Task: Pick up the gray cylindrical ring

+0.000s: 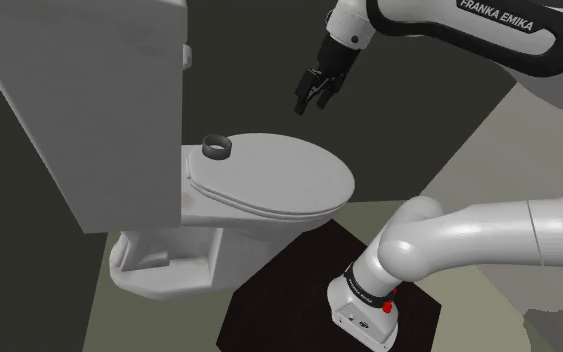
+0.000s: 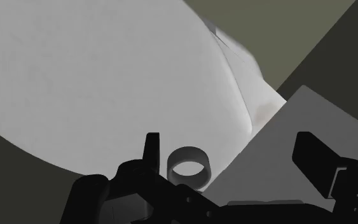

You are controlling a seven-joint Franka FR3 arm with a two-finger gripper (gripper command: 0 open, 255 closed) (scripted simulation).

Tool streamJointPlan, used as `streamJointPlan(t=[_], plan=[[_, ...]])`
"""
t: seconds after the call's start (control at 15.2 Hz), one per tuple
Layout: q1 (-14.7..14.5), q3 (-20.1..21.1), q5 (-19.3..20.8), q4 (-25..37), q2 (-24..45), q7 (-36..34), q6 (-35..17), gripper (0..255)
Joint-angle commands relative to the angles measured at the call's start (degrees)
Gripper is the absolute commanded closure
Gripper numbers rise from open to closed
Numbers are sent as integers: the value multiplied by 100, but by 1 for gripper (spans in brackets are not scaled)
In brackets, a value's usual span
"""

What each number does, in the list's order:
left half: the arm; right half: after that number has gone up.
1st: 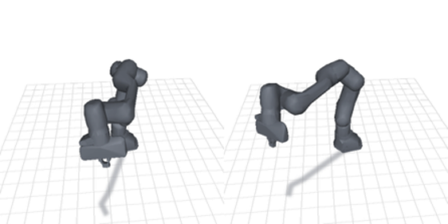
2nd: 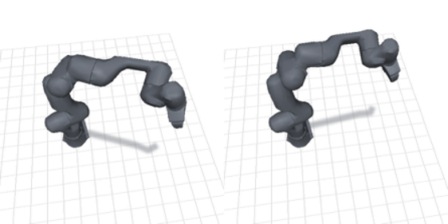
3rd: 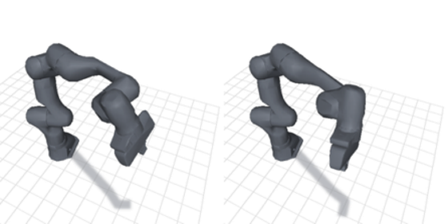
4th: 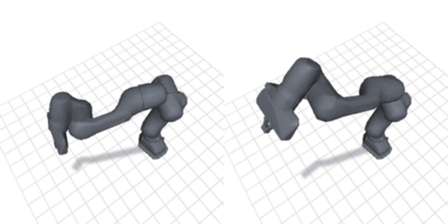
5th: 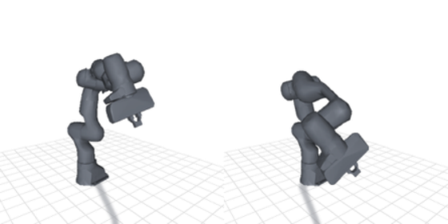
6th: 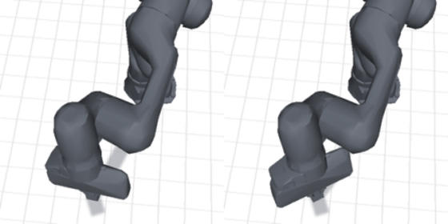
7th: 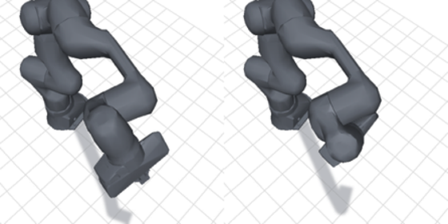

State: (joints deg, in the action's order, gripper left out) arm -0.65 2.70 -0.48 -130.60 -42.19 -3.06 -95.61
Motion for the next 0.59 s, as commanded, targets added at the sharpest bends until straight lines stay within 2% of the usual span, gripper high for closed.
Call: streamJointPlan(t=[0.0,0.53], plan=[[0,0,0,0,0,0,0,0],[-11,72,-12,100,1455,12,-1197,0]])
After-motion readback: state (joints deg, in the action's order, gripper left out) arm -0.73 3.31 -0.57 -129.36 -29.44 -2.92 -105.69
